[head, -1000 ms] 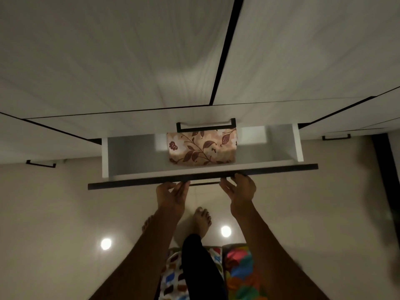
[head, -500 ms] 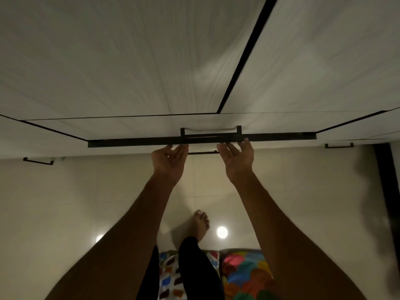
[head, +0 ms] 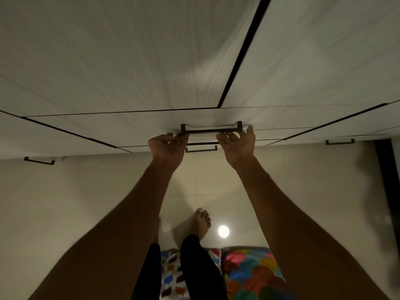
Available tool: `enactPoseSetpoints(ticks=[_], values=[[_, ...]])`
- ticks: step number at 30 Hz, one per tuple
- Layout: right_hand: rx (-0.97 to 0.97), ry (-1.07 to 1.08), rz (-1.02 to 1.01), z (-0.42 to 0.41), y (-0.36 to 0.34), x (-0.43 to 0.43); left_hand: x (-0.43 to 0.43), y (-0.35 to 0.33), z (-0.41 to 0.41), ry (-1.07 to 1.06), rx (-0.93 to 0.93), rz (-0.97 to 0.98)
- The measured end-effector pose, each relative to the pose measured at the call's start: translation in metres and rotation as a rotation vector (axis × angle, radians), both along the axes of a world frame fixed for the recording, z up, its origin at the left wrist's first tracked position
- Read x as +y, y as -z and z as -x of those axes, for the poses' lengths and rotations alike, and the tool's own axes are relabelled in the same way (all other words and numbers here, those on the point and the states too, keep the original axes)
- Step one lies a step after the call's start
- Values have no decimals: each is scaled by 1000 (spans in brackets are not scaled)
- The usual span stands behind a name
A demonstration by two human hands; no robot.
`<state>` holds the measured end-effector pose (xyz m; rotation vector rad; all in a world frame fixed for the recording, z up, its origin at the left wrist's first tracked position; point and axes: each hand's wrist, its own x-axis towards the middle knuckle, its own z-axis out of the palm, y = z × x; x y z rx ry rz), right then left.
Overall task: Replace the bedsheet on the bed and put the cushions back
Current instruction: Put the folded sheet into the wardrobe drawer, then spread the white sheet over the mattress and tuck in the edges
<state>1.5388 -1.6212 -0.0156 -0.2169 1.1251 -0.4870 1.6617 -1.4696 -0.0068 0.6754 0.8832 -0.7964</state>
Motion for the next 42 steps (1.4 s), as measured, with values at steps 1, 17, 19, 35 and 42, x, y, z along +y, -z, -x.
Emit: enactPoseSetpoints(ticks=[1, 17, 19, 35, 42], values=[[2, -3, 6, 0, 0, -1, 1, 0, 0, 14, -11, 17], [596, -1032, 790, 47, -98, 94, 72, -76, 74, 1712, -1001, -763], [717, -1232, 921, 63, -126, 108, 82, -110, 77, 1807, -1098, -810], [1117, -1226, 1310, 120, -310, 134, 84, -300, 54, 1837, -1968, -992], [1285, -1060, 1352, 98, -355, 170, 90, -343, 25, 1887, -2176, -835]])
